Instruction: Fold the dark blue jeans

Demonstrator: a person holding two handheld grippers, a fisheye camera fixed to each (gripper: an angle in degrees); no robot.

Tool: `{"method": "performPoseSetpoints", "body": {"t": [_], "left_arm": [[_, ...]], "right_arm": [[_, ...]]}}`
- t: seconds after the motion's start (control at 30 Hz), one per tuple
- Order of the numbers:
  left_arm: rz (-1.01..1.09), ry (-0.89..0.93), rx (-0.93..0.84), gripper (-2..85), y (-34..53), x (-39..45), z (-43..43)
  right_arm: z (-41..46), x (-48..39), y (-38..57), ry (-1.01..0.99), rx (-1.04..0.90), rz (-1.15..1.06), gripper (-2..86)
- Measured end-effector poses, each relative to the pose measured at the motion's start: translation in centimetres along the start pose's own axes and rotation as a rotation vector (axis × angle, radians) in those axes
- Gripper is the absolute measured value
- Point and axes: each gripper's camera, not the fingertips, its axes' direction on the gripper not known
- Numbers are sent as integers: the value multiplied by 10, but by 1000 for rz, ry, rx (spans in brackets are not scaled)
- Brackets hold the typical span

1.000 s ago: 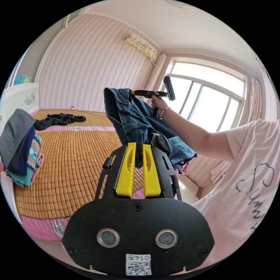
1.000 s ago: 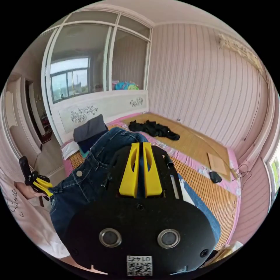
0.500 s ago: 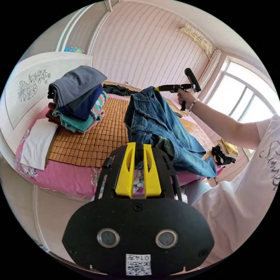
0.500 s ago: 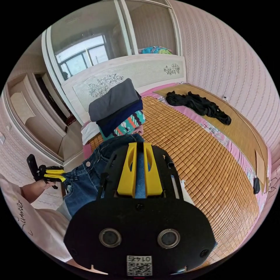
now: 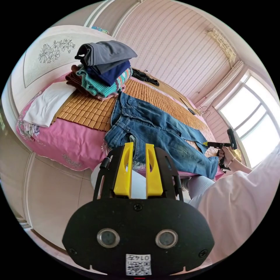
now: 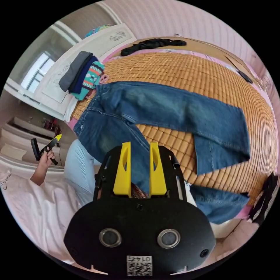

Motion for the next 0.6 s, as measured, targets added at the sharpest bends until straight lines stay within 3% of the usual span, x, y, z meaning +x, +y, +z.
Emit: {"method": "performPoseSetpoints", "body": {"t": [0.13, 0.23, 0.43, 0.6], "left_arm": [[115, 19, -30, 77, 9, 36, 13], [218, 61, -101, 74, 10, 67, 36], [457, 99, -151, 71, 0, 153, 88], [607, 169, -189, 80, 11, 217, 134]], "right_arm": [[-58, 90, 112, 41, 126, 398, 101], [-89, 125, 169, 22, 241, 566, 107], [-124, 160, 238, -11, 373, 716, 121], [-149, 174, 256, 1, 392, 694, 132]]}}
